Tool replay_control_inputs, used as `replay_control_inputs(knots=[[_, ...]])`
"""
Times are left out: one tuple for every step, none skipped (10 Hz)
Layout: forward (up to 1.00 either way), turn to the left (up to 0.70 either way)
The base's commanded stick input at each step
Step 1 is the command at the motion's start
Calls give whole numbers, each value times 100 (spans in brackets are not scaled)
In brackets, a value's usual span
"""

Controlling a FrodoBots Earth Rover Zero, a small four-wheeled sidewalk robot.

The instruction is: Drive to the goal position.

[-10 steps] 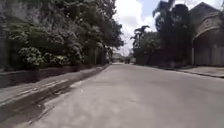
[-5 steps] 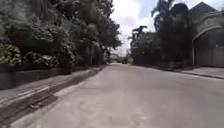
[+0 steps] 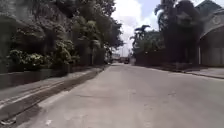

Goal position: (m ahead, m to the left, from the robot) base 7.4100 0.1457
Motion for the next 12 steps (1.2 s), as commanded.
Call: replay_control_inputs(knots=[[100, 0], [100, -2], [100, -3], [100, -13], [100, -26], [100, -28], [100, -21], [100, -12], [100, -3], [100, -13], [100, -19], [100, -20]])
